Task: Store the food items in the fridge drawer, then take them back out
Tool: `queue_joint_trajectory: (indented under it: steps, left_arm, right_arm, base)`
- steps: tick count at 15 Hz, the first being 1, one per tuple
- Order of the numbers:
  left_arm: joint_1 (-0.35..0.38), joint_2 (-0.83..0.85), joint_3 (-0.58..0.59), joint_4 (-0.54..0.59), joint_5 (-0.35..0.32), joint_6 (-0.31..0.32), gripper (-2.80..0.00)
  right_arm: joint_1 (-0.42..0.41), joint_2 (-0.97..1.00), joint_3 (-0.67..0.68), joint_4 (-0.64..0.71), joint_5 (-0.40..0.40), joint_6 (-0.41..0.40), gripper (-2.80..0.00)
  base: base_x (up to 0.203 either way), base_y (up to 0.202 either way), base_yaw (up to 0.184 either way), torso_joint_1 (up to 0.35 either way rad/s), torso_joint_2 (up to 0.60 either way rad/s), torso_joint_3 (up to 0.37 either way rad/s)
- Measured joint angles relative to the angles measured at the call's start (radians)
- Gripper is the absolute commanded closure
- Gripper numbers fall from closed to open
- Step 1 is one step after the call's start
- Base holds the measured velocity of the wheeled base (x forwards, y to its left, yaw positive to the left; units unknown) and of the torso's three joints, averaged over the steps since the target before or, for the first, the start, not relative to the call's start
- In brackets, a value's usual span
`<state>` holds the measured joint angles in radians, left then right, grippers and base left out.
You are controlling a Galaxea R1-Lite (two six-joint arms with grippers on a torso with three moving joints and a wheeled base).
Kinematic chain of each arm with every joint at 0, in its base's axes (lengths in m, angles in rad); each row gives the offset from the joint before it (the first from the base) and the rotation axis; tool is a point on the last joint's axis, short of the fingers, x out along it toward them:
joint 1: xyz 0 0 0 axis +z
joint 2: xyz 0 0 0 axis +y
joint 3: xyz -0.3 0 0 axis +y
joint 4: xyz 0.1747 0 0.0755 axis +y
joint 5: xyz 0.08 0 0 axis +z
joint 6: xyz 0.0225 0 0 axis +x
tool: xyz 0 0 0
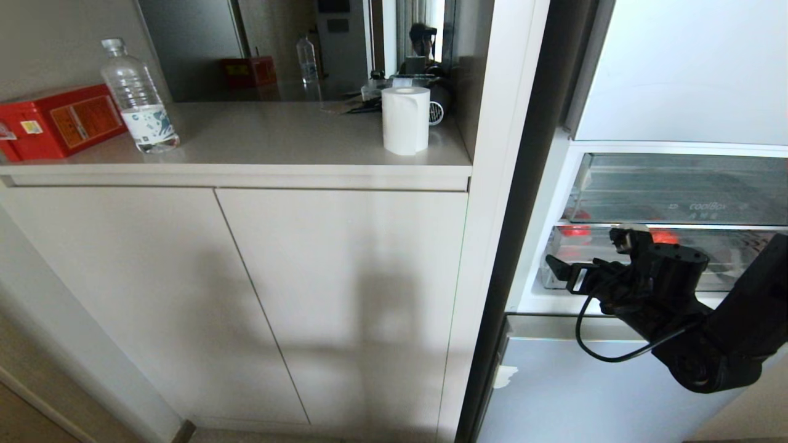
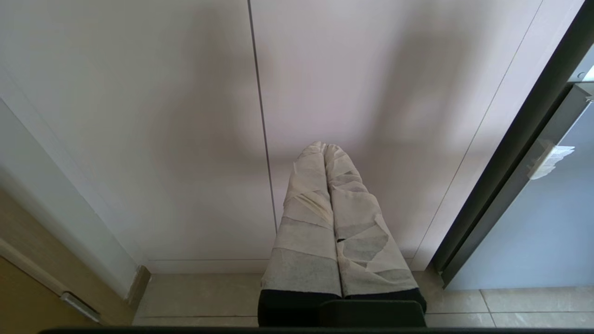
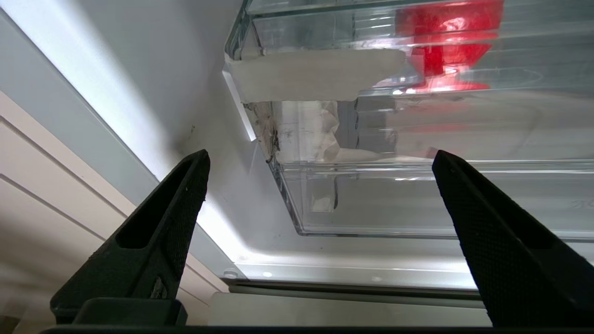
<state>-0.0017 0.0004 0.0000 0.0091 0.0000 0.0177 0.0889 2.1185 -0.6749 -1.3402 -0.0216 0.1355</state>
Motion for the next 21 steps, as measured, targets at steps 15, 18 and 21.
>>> queue_joint_trajectory:
  steps: [15, 18, 21]
  left_arm:
    - [0.000, 0.000, 0.000, 0.000, 0.000, 0.000, 0.00]
    - [0.000, 0.000, 0.000, 0.000, 0.000, 0.000, 0.00]
    - [0.000, 0.000, 0.000, 0.000, 0.000, 0.000, 0.00]
  right_arm:
    - [0.059, 0.013, -0.060, 0.005, -0.023, 0.000, 0.00]
    - [0.064, 0.025, -0.068, 0.005, -0.033, 0.002, 0.00]
    - [0.066, 0.027, -0.069, 0.002, -0.034, 0.002, 0.00]
  base:
    - [0.000, 0.000, 0.000, 0.000, 0.00, 0.000]
    - [0.000, 0.000, 0.000, 0.000, 0.00, 0.000]
    - [0.000, 0.000, 0.000, 0.000, 0.00, 0.000]
